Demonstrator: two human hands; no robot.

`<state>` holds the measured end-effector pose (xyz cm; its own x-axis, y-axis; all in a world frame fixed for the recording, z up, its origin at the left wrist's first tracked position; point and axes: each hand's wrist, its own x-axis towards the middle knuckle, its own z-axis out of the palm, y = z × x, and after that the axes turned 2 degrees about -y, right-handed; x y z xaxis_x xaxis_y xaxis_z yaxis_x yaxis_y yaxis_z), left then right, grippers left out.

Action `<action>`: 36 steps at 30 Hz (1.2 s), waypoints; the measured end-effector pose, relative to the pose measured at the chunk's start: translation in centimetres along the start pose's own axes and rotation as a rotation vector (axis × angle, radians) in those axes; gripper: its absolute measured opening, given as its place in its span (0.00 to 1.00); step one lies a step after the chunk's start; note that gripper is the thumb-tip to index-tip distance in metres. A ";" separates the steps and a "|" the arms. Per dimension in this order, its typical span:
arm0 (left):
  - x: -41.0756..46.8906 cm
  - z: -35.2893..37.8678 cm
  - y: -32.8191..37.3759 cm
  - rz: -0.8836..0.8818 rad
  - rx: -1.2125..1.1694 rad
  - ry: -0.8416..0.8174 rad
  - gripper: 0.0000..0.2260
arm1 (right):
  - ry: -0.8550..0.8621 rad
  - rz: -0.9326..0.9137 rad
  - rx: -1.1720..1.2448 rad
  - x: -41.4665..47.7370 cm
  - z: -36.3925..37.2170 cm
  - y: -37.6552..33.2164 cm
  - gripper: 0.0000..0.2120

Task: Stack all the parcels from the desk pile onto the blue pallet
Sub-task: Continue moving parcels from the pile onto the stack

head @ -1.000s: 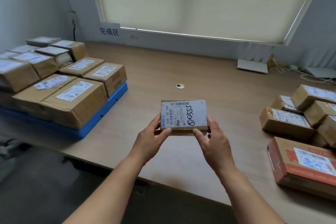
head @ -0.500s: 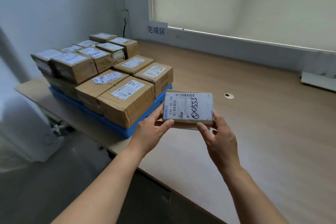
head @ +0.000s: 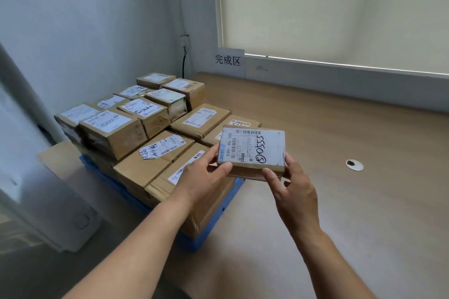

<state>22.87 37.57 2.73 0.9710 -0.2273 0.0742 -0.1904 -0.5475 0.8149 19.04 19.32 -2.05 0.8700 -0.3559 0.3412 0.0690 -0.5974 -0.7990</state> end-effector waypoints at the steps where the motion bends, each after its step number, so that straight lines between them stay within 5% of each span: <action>1: 1.1 -0.5 -0.1 0.008 0.018 -0.003 0.22 | 0.003 0.002 0.003 0.9 0.6 -0.2 0.27; 22: 26.2 -14.5 -6.1 0.247 0.330 -0.307 0.23 | 0.140 0.181 -0.055 17.0 16.6 -7.5 0.23; 36: 41.2 -16.5 -10.5 0.396 0.838 -0.365 0.25 | 0.188 0.381 -0.185 25.8 26.0 -7.5 0.21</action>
<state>67.25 47.22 6.72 0.7384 -0.6730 -0.0434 -0.6680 -0.7387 0.0898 53.71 33.33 -0.13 0.7114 -0.6892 0.1378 -0.3416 -0.5104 -0.7892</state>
